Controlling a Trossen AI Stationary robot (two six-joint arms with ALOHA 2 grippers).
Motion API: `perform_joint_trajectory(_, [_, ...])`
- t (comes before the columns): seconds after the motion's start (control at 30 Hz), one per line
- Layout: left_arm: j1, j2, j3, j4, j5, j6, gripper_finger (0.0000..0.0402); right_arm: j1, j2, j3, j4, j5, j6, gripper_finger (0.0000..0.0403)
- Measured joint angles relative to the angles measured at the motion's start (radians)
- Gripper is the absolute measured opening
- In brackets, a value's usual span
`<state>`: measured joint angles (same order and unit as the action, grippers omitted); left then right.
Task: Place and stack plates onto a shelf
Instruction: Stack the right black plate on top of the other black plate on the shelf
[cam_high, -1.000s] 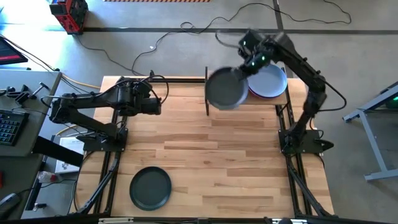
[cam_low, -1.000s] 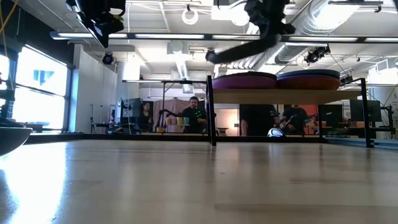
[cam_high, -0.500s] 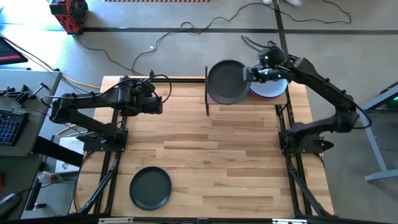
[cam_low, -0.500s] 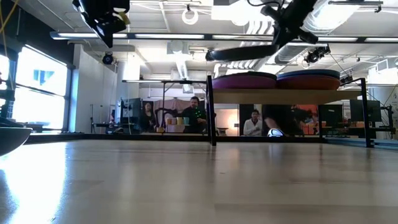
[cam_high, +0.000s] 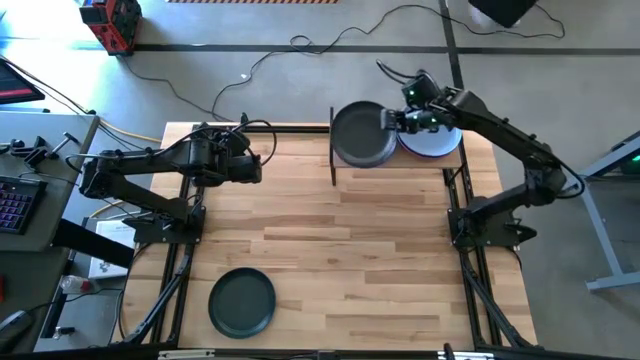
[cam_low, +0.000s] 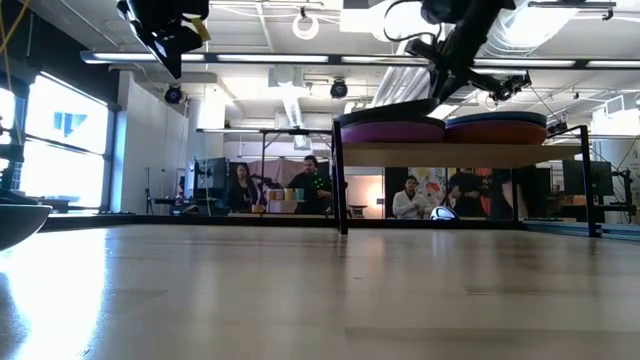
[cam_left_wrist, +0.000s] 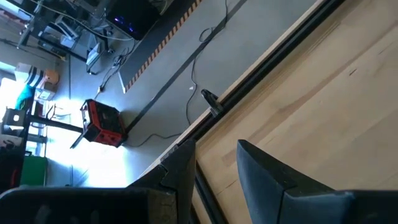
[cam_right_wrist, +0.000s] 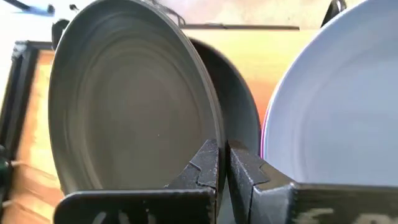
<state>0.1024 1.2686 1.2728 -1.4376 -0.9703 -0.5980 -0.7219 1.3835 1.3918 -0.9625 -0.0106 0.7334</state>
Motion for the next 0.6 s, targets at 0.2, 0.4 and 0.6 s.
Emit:
perform_joint_trajectory(0.2, [0.000, 0.000, 0.000, 0.000, 0.000, 0.000, 0.0106, 0.003, 0.028, 0.000, -0.072, -0.008, -0.013, 0.0000])
perform_joint_trajectory(0.4, [0.000, 0.000, 0.000, 0.000, 0.000, 0.000, 0.0106, 0.003, 0.031, 0.000, -0.038, -0.007, -0.034, 0.0000])
perform_joint_trajectory(0.6, [0.000, 0.000, 0.000, -0.001, 0.000, 0.000, 0.0106, 0.003, 0.031, 0.000, -0.043, 0.027, -0.043, 0.0000])
